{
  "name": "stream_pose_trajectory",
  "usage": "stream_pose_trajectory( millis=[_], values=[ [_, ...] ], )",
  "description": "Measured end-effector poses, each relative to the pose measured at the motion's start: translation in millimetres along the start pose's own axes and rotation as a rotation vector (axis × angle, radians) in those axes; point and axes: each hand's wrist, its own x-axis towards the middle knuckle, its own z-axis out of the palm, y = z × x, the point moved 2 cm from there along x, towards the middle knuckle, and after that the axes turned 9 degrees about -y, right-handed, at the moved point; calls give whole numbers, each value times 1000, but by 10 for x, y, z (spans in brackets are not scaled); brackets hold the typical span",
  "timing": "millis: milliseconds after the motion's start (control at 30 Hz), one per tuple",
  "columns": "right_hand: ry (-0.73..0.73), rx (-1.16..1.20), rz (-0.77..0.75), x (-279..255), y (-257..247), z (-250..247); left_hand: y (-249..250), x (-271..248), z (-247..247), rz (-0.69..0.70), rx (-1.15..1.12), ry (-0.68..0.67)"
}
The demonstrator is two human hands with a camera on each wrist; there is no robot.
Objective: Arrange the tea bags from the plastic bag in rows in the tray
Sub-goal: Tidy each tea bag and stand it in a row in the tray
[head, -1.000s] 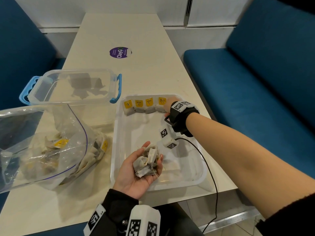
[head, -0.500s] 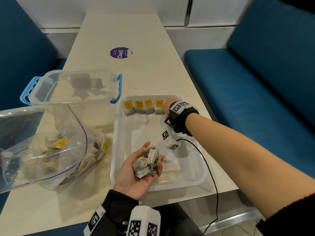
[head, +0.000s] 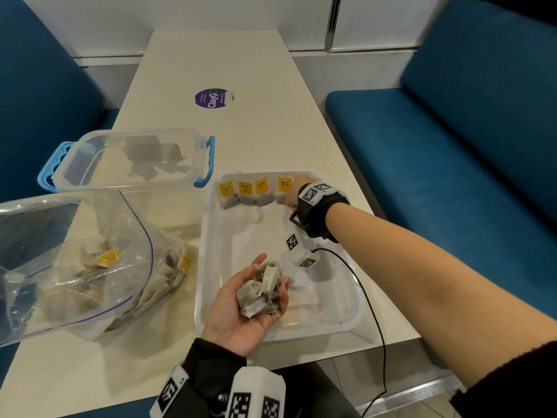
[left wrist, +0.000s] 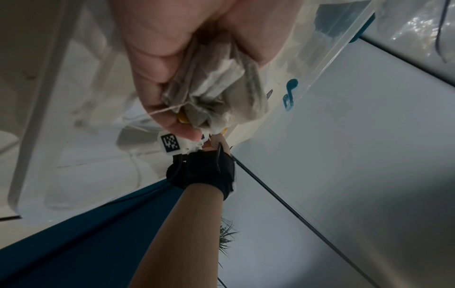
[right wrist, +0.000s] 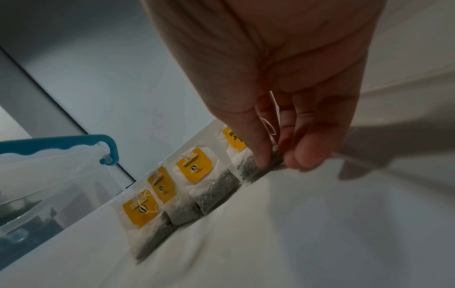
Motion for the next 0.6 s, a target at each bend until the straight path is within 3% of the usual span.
stream_pose_trajectory(
  millis=[367, 533, 600],
  values=[
    [25, 18, -31, -82, -135, -33, -6, 0, -7, 0, 3, -4],
    [-254, 244, -109, -89, -369, 6, -9, -12, 15, 2, -7, -18],
    [-265, 287, -118, -136, -394, 18, -5, -14, 20, 4, -4, -15]
  ],
)
